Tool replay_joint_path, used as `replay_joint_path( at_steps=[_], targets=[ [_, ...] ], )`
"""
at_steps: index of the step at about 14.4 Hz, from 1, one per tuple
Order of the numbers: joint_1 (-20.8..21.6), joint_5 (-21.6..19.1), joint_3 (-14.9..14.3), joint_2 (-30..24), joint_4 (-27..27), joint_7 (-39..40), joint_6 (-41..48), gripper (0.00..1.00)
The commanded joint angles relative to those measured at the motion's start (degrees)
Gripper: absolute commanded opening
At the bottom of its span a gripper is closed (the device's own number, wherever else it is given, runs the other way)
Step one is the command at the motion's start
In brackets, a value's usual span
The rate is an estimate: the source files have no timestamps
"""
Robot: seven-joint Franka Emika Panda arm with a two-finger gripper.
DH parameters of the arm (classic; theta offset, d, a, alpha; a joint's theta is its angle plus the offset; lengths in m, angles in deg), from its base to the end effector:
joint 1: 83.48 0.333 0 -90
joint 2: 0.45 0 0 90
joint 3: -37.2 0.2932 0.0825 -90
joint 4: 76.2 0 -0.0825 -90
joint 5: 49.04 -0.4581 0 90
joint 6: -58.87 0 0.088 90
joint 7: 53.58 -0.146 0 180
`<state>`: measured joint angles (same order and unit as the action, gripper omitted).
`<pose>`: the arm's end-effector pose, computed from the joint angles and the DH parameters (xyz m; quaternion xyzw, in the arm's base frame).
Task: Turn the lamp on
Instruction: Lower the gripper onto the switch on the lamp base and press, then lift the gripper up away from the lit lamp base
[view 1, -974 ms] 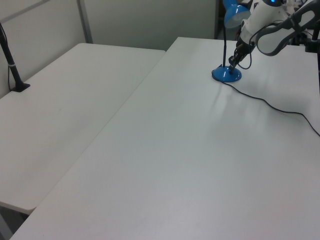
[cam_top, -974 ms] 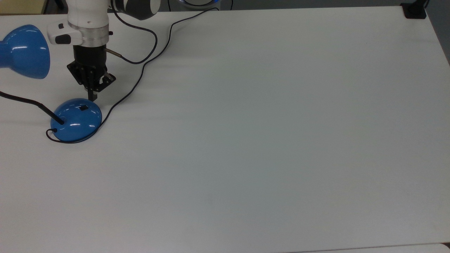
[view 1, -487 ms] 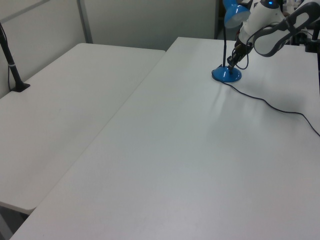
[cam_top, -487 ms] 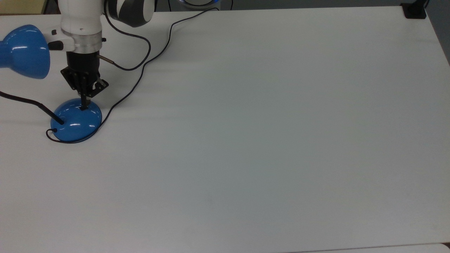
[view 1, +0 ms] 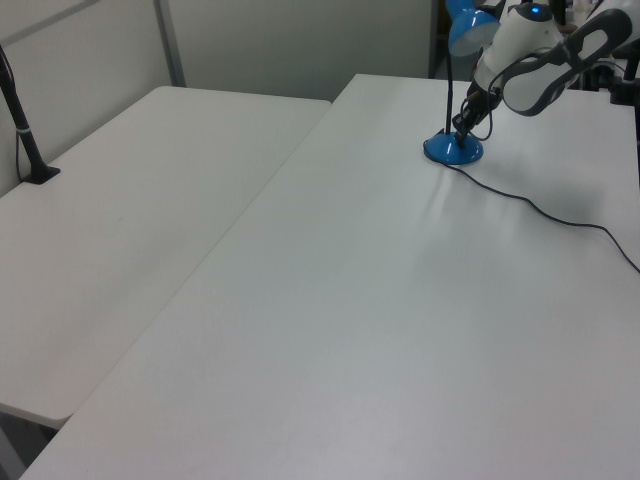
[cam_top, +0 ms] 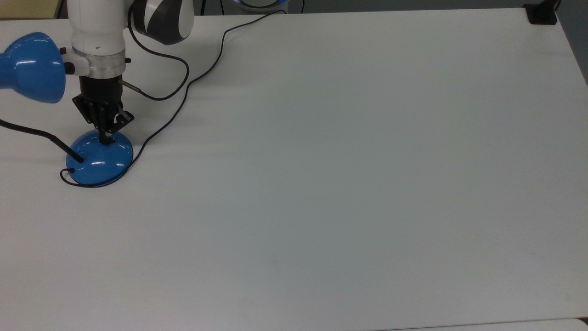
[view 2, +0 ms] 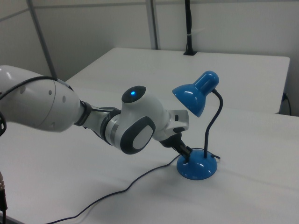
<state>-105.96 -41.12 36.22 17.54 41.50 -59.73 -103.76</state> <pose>0.6374 -0.2705 0.2257 0.9533 -0.1896 0.2239 0.0724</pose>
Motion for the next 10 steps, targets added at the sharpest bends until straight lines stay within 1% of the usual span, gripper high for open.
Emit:
replay_joint_path(
  at_steps=[1, 10],
  targets=[
    [0.25, 0.78, -0.51, 0.99, -0.28, -1.23, -1.2, 0.0],
    [0.16, 0.87, -0.51, 1.96, -0.11, -1.14, -3.49, 0.0]
  ],
)
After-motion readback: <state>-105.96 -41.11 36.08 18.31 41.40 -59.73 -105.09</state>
